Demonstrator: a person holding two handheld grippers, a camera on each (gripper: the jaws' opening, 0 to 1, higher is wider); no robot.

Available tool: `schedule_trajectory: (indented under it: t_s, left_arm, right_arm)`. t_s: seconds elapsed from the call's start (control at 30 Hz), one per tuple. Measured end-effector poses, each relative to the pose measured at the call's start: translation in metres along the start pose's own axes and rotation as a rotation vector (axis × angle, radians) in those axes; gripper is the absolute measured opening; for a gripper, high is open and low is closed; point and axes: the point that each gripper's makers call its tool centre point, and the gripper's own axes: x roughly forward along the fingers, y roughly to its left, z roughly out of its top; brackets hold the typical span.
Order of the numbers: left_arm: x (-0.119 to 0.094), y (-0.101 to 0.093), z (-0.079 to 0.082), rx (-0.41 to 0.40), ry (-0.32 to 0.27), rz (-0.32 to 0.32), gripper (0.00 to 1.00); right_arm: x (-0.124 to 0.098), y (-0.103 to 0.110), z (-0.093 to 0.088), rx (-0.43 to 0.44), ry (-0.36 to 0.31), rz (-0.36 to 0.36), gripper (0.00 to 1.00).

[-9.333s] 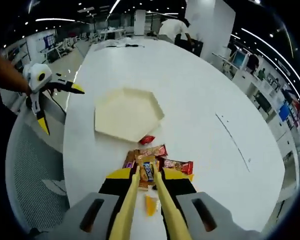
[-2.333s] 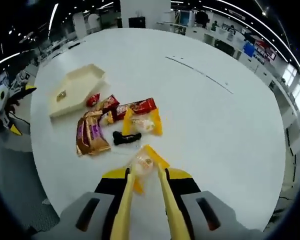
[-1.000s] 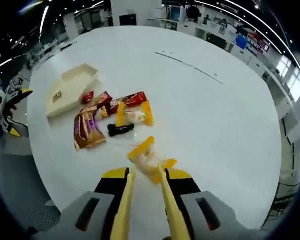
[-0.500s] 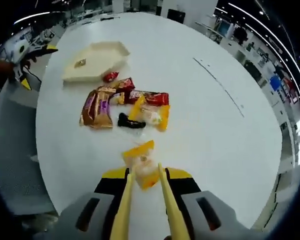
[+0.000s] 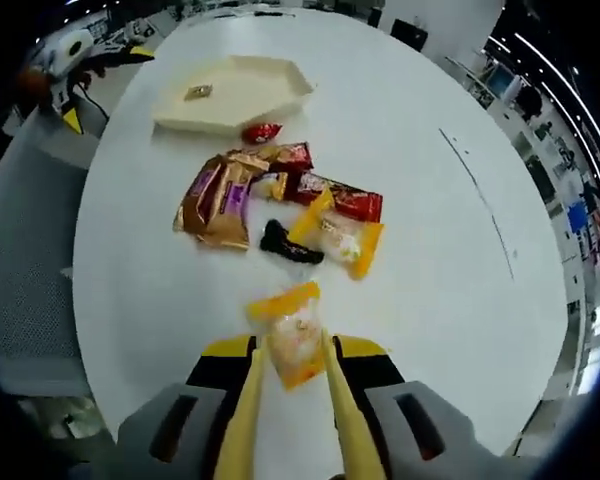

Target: Place the target food into the container with the food tongs after gripping and lifting it, then release it inside without dropping or visibly crushing the food.

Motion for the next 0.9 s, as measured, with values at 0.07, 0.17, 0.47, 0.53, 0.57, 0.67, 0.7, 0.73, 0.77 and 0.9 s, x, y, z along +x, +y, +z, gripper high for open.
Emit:
schedule_trajectory:
  t_s: [0.07,0.17,0.47,0.53,0.57,0.67,0.7,0.73,0.77,0.9]
  left_arm:
    - [0.000,0.000,0.000,0.000,0.002,-0.001,0.95]
    - [0.000,0.000,0.000,-0.001,0.003,0.001,0.95]
    - [0.000,0.000,0.000,-0.002,0.002,0.002,0.95]
    - [0.000,0.001,0.001,-0.003,-0.001,0.003,0.95]
    - [0.000,0.001,0.001,-0.003,-0.001,0.003,0.95]
    - [0.000,0.001,0.001,-0.001,-0.005,0.002,0.95]
    - [0.000,0.002,0.001,-0.002,-0.006,0.006,0.95]
    - [-0.001,0.002,0.001,-0.004,-0.004,0.009,0.95]
    - [-0.001,0.003,0.001,-0.004,-0.004,0.011,0.96]
    - [0.000,0.002,0.000,-0.001,-0.001,0.007,0.96]
  right_arm:
    - [0.003,-0.002,0.005,-0.014,-0.031,-0.025,0.28]
    - [0.001,-0.008,0.016,0.138,-0.119,-0.019,0.24]
    - [-0.007,-0.015,0.013,0.229,-0.135,-0.062,0.21]
    - [-0.009,-0.016,0.012,0.241,-0.142,-0.068,0.21]
    - [-0.013,-0.016,0.014,0.261,-0.155,-0.070,0.21]
    - [-0.021,-0.022,0.018,0.304,-0.188,-0.082,0.21]
    - [-0.023,-0.022,0.020,0.339,-0.204,-0.072,0.21]
    - [-0.027,-0.024,0.022,0.332,-0.211,-0.074,0.21]
    - [-0.030,-0.025,0.023,0.325,-0.210,-0.079,0.21]
    - [-0.044,-0.030,0.038,0.321,-0.263,-0.096,0.21]
